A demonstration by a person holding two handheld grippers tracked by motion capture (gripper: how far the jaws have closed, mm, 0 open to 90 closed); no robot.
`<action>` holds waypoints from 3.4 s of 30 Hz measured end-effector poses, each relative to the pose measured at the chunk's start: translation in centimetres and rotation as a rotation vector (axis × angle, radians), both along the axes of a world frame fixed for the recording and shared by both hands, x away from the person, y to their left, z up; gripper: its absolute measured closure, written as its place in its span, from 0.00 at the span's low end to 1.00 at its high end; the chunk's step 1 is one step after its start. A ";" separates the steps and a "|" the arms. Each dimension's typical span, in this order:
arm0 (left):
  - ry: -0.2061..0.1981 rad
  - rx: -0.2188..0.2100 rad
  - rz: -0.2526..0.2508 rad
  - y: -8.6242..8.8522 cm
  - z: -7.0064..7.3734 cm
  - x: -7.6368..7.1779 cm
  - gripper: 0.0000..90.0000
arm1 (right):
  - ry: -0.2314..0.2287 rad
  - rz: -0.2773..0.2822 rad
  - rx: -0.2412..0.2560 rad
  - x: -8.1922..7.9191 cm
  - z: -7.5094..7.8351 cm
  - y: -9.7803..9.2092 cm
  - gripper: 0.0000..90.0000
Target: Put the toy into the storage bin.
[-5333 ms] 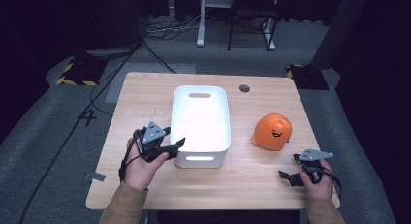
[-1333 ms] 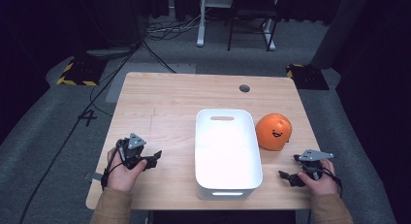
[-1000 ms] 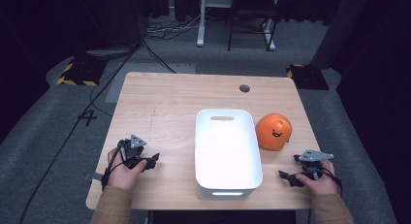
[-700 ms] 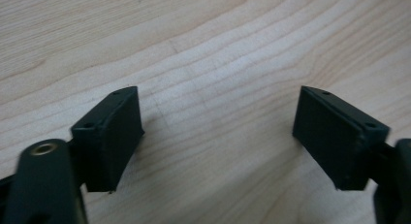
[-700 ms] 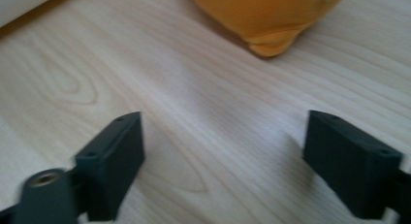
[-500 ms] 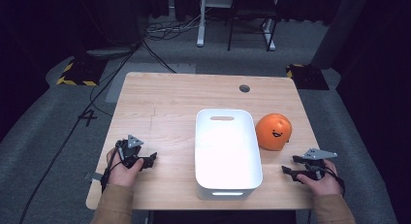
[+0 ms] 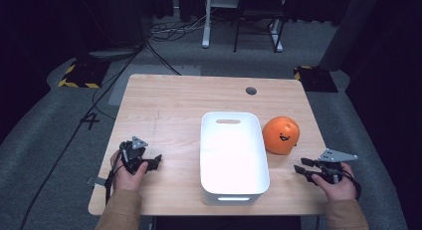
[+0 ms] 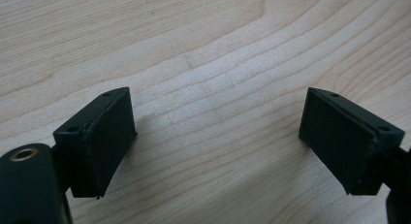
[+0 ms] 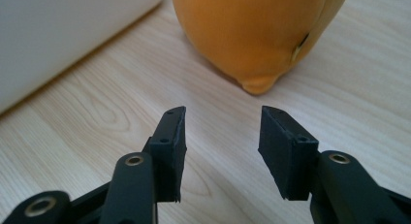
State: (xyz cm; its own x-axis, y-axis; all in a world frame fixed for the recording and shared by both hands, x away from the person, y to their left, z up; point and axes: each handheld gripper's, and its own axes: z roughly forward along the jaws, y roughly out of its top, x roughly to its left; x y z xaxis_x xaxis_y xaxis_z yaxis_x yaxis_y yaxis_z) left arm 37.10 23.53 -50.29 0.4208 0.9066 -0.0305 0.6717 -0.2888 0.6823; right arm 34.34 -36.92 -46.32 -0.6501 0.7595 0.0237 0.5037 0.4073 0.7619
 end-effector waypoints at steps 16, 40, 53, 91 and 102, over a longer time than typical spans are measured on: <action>0.000 0.001 0.002 -0.1 0.0 0.0 0.15 | -0.119 0.031 0.109 1.2 5.4 0.8 0.61; -0.001 0.003 -0.003 -0.1 0.0 0.1 0.15 | -0.211 0.054 0.252 5.7 7.8 1.2 0.63; -0.001 0.001 -0.009 -0.1 0.0 0.2 0.15 | -0.205 0.050 0.250 8.6 6.5 1.9 0.65; -0.001 -0.001 -0.012 -0.1 0.0 0.1 0.15 | -0.217 0.273 0.283 7.8 10.8 1.5 0.92; -0.001 -0.002 -0.011 -0.2 0.0 0.1 0.15 | -0.246 0.324 0.296 7.3 12.9 0.9 0.92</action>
